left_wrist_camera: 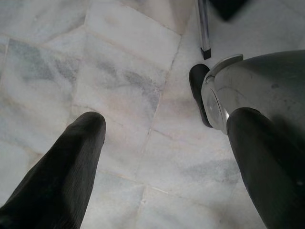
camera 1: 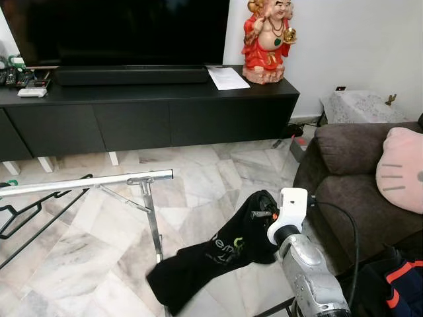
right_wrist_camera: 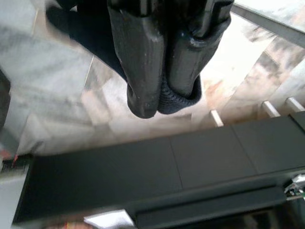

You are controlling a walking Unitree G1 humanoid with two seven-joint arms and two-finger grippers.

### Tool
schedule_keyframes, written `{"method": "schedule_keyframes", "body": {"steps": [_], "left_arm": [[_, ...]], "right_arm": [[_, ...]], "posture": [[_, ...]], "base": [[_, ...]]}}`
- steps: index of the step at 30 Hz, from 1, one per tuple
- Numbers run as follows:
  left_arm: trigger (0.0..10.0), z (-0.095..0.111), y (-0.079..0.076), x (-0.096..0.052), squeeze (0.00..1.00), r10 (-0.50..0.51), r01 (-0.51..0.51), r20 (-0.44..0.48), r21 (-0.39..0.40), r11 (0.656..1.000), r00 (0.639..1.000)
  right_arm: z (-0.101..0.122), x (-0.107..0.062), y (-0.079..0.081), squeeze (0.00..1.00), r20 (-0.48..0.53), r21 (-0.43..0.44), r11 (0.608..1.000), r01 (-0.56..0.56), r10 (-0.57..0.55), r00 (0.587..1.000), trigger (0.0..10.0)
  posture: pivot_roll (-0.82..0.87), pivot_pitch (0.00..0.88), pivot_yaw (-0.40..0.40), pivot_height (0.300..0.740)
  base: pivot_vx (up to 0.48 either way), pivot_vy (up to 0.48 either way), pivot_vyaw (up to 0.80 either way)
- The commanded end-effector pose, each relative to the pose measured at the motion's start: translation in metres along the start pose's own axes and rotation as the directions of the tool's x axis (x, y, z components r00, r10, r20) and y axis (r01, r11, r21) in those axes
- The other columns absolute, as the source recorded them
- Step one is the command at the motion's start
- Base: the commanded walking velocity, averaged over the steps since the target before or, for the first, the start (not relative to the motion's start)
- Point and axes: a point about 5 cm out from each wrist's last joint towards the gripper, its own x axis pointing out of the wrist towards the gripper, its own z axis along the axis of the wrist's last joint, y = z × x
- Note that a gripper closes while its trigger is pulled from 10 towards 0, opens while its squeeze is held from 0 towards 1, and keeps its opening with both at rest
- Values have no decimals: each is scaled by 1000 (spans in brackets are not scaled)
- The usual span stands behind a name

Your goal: Hang hanger

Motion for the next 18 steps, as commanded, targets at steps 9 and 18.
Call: {"method": "schedule_keyframes", "body": {"steps": [9, 18], "left_arm": [[10000, -19, -16, -5, 0, -45, 44, -75, -11, 999, 996], [10000, -20, -15, -6, 0, -46, 45, -75, -9, 999, 996]], "right_arm": [[2, 3, 1, 0, 47, -54, 999, 3, 0, 999, 10000], [-1, 2, -6, 0, 50, -47, 998, 33, -30, 998, 10000]], "posture": [[-42, 105, -49, 740], [-39, 106, -44, 740]], "base": [[0, 0, 620], [0, 0, 800]]}}
